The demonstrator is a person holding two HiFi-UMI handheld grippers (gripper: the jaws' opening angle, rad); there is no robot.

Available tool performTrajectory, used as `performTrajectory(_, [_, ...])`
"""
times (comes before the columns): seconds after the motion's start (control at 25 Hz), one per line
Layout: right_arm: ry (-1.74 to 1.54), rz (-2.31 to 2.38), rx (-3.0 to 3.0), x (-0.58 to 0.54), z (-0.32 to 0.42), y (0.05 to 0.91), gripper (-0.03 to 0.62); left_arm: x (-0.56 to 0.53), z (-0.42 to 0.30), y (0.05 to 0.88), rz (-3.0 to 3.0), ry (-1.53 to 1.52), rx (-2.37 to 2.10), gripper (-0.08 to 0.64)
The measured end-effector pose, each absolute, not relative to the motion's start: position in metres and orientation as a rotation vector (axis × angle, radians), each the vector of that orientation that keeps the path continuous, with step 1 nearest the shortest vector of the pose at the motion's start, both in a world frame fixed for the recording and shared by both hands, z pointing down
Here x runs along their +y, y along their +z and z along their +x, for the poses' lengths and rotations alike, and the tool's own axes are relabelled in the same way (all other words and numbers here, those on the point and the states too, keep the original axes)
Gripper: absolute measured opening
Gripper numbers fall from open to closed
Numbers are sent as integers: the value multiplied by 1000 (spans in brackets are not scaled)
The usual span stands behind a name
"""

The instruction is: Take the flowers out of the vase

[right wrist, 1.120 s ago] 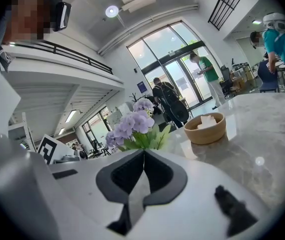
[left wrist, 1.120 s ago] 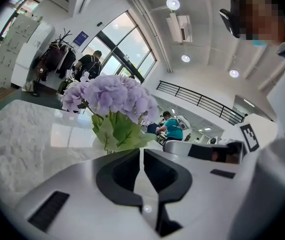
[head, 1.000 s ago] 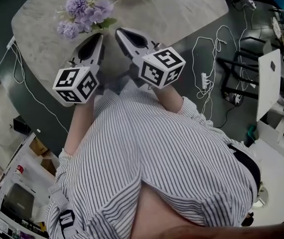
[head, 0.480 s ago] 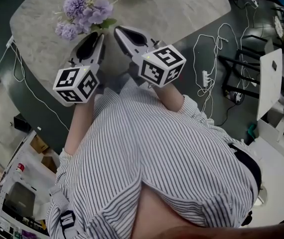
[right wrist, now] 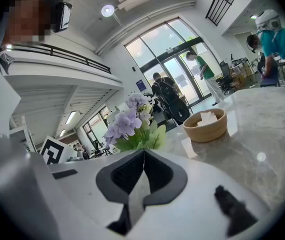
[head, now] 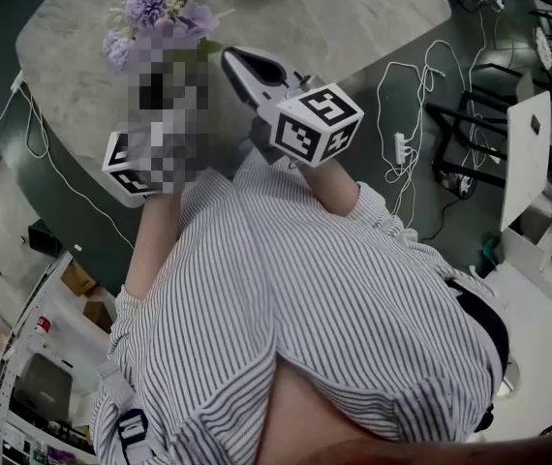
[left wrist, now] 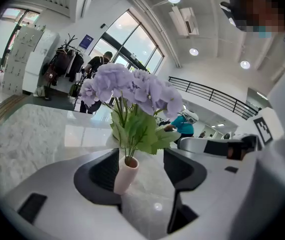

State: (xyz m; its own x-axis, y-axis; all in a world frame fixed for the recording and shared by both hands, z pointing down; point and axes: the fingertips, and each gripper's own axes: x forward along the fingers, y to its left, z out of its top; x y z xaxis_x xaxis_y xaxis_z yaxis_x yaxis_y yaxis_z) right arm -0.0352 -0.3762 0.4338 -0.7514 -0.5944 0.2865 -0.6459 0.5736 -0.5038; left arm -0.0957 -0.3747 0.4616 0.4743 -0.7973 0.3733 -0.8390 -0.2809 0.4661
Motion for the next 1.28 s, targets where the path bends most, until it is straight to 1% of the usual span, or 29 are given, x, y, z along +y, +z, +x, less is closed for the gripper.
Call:
performTrajectory(0.2, [939,1072,-2704,-378,-36,438,15,-379,-95,469,2114,115,-1343,293])
performTrajectory(0.44, [950,1055,-2697,-381,-39,441,15,-389,-95,470,2163,128,-1326,308])
performTrajectory(1.0, [963,1062,-2691,-387,-41,443,15,-397,-93,456,2263,67,-1243,308])
performTrajectory(1.28, [968,1054,-2697,-386,-43,443,15,-398,-94,464,2259,90,-1214,305])
